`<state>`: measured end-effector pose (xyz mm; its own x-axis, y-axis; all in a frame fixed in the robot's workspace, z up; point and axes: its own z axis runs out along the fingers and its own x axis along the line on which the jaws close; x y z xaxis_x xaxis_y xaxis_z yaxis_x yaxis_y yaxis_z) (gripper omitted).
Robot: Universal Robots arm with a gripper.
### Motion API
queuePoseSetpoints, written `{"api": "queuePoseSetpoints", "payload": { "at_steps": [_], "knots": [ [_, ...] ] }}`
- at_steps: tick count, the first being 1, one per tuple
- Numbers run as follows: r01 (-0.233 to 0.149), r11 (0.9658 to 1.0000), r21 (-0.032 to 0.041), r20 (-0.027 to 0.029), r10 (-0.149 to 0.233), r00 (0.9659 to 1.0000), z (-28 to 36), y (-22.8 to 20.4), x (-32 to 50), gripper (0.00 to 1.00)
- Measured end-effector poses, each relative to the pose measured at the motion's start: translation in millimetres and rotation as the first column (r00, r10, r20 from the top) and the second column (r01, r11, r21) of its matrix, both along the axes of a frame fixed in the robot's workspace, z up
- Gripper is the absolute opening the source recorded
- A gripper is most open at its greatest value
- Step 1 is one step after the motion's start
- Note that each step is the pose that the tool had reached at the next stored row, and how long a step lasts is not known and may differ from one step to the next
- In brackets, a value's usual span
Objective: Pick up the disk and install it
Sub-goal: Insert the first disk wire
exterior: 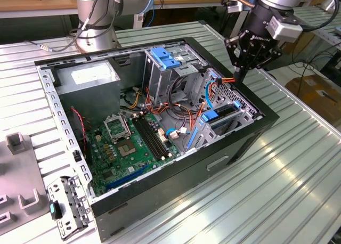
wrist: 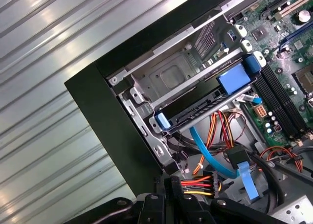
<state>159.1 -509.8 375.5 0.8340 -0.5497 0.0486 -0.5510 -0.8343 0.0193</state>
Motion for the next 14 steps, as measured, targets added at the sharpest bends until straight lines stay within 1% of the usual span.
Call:
{"api": "queuePoseSetpoints", "payload": {
  "at_steps": [4,7,9,11,14],
  "knots": [
    [0.014,0.9999,-0.0001,0.0,-0.014,0.9999,0.0,-0.1,-2.7,0.16],
    [0.057,0.9984,0.0,0.0,-0.057,0.9984,0.0,-0.1,-2.8,0.16],
    [0.089,0.996,0.0,0.0,-0.089,0.996,0.0,-0.1,-2.8,0.16],
    [0.119,0.9929,0.0,0.0,-0.119,0.9929,0.0,-0.1,-2.8,0.16],
    [0.164,0.9865,0.0,0.0,-0.164,0.9865,0.0,-0.1,-2.8,0.16]
  ]
}}
